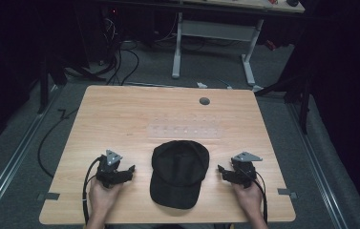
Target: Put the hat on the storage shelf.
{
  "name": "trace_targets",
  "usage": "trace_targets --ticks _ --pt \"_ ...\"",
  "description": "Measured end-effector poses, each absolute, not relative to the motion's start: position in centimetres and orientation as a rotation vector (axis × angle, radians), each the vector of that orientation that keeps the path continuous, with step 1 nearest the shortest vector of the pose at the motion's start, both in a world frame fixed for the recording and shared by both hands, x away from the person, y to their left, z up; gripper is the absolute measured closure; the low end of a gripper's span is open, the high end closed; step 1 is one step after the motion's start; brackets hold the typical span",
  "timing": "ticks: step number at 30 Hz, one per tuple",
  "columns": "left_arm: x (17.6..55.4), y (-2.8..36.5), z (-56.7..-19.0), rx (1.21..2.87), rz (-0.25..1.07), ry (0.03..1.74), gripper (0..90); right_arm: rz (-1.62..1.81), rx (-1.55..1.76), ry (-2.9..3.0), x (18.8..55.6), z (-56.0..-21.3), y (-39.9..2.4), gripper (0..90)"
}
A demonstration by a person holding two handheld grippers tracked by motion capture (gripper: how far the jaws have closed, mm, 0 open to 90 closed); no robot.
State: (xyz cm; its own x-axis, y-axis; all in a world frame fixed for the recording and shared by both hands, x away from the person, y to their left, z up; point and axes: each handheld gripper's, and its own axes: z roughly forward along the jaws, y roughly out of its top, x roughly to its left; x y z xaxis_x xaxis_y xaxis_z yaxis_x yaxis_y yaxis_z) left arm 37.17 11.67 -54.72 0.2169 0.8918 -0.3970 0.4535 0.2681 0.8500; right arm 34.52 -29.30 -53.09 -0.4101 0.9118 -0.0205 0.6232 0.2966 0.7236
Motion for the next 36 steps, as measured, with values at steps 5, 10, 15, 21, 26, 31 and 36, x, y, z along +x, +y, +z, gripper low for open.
trace_targets --ticks 5,10,15,21,26,31,36 --pt "37.17 11.68 -54.72 1.355 0.488 1.409 24.5 0.901 1.373 2.138 34.51 -53.09 -29.28 33.4" --pt "37.17 11.68 -54.72 1.356 0.488 1.409 24.5 0.9 1.373 2.14 34.51 -53.08 -29.29 33.4" --pt "37.17 11.66 -54.73 1.356 0.491 1.41 24.4 0.899 1.383 2.131 34.53 -53.09 -29.23 33.4" --pt "37.16 11.65 -54.72 1.358 0.491 1.411 24.2 0.886 1.413 2.103 34.47 -53.1 -29.17 33.1" --pt "37.16 11.65 -54.72 1.357 0.491 1.411 24.2 0.857 1.476 2.054 34.47 -52.98 -29.17 35.7" --pt "37.15 11.65 -54.72 1.357 0.493 1.412 24.2 0.863 1.496 2.05 34.35 -52.77 -29.64 39.7" --pt "37.15 11.65 -54.72 1.357 0.495 1.412 24.2 0.901 1.497 2.047 33.73 -52.31 -30.07 41.5"
